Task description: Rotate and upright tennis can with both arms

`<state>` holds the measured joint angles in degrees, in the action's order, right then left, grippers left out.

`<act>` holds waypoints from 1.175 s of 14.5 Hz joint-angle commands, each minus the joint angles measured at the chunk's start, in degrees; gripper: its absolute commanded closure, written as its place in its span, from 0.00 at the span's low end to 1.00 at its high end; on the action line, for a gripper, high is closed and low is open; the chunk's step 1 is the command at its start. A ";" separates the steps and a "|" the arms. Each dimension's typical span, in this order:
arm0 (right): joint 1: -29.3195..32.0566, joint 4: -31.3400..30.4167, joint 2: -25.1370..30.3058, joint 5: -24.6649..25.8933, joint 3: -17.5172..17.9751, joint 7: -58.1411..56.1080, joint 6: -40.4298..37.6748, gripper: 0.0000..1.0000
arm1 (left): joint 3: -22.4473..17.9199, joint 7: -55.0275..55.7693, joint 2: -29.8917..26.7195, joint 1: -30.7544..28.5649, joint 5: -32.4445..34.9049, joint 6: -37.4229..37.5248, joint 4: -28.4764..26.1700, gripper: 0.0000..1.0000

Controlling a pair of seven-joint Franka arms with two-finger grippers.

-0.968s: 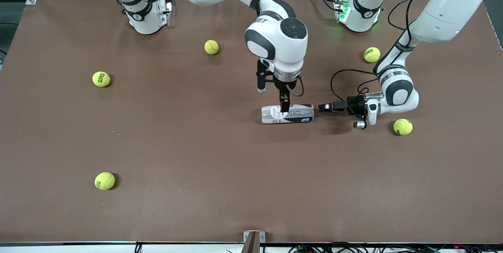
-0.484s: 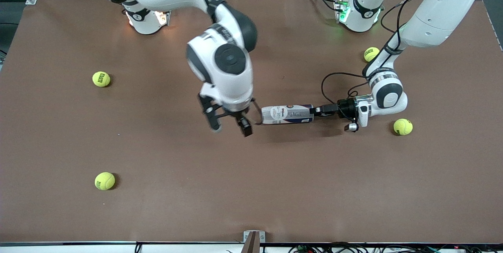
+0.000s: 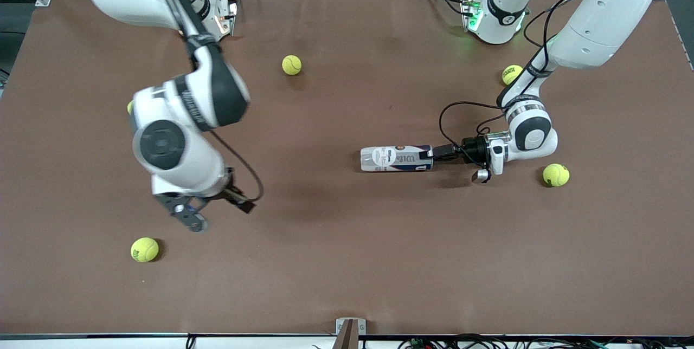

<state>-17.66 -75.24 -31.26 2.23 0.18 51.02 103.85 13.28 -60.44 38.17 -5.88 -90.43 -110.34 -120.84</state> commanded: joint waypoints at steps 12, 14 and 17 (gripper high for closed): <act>23.36 -8.80 15.44 0.67 0.87 -52.59 -8.30 0.00 | 0.52 42.81 -9.51 1.14 30.20 -1.37 14.21 1.00; 24.33 -6.51 15.35 0.76 0.79 -53.74 -10.41 0.00 | 1.57 53.78 -11.36 2.01 38.36 -1.19 17.72 1.00; 24.60 -3.87 14.83 1.99 0.87 -53.84 -14.45 0.00 | 3.94 69.96 -11.72 4.03 49.79 -1.01 25.28 1.00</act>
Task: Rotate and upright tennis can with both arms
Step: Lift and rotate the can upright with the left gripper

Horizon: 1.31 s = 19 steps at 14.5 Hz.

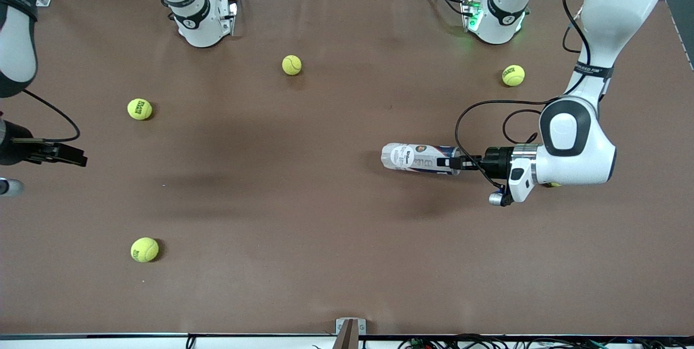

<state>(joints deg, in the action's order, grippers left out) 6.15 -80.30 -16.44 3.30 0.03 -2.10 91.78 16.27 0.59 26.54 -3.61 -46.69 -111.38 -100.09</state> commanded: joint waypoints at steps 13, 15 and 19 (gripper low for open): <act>0.61 4.81 2.02 -3.47 1.02 -0.45 -9.42 0.00 | 0.69 63.00 1.93 31.17 51.41 7.58 24.67 1.00; 0.35 4.45 3.08 -3.39 1.11 -0.45 -9.51 0.00 | 0.34 67.33 4.56 35.05 53.80 7.58 25.99 1.00; -1.48 -1.06 7.73 -2.60 0.67 -0.63 -7.42 0.00 | -7.63 69.19 8.78 44.63 53.90 7.41 28.01 1.00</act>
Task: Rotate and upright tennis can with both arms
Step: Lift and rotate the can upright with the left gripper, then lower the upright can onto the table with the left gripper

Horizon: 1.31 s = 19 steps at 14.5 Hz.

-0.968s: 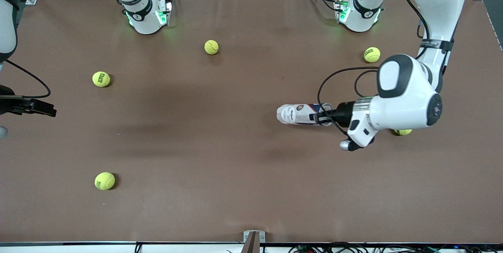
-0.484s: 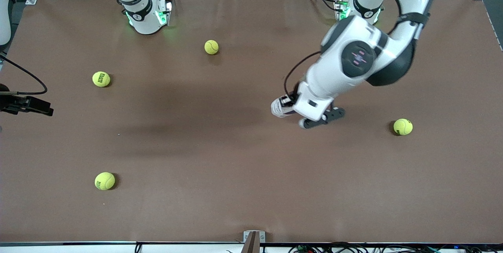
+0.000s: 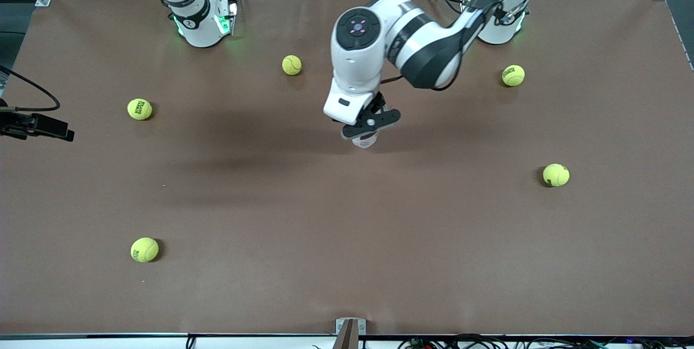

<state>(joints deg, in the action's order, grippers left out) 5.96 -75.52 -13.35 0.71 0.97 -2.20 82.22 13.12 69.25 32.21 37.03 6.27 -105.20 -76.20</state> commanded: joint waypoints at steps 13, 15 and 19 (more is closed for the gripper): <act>-5.96 -15.89 15.72 0.00 -5.90 -0.52 5.14 0.00 | -9.51 0.45 5.85 8.84 -0.55 -2.20 3.96 0.80; -5.79 -15.89 16.77 -0.09 -5.89 -0.52 4.62 0.00 | -9.51 0.28 5.85 8.76 -1.08 -2.38 3.96 0.67; -5.79 -17.47 19.06 -0.35 -5.72 -0.43 3.74 0.00 | -9.51 0.36 4.71 8.32 -2.93 -2.03 3.96 0.46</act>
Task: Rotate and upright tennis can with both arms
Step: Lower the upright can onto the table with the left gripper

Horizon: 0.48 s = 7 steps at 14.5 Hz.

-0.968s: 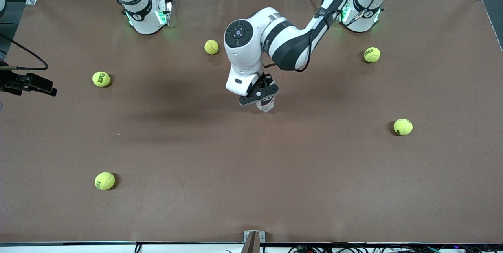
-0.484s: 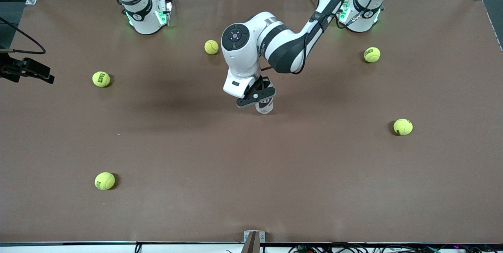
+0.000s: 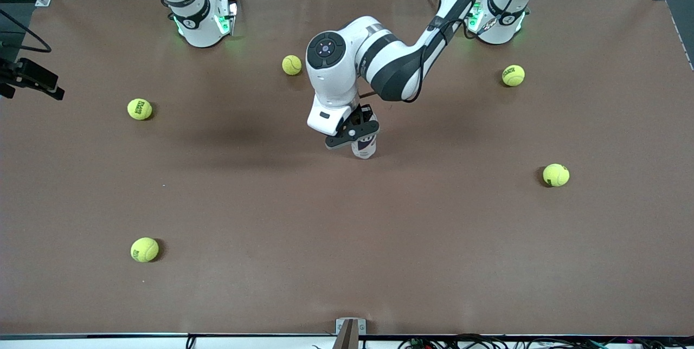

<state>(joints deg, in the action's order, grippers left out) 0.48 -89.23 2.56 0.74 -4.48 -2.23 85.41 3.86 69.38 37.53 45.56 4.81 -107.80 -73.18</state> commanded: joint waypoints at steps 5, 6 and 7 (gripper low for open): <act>-0.74 -4.11 3.86 -0.38 -0.27 -0.58 0.64 0.00 | -0.43 0.49 -6.23 -2.31 -2.18 3.37 0.76 0.21; -0.74 -4.11 3.86 -0.38 -0.27 -0.58 0.72 0.00 | -0.61 0.32 -8.24 -3.10 -1.91 4.17 0.67 0.11; -0.74 -4.02 3.86 -0.38 -0.27 -0.58 0.99 0.00 | -0.78 -0.29 -9.91 -5.11 -1.74 4.70 0.58 0.00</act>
<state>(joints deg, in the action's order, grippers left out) 0.31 -91.14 4.43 0.74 -4.43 -2.30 85.39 3.45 69.61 31.83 43.12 3.65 -105.15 -71.65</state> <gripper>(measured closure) 0.000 0.159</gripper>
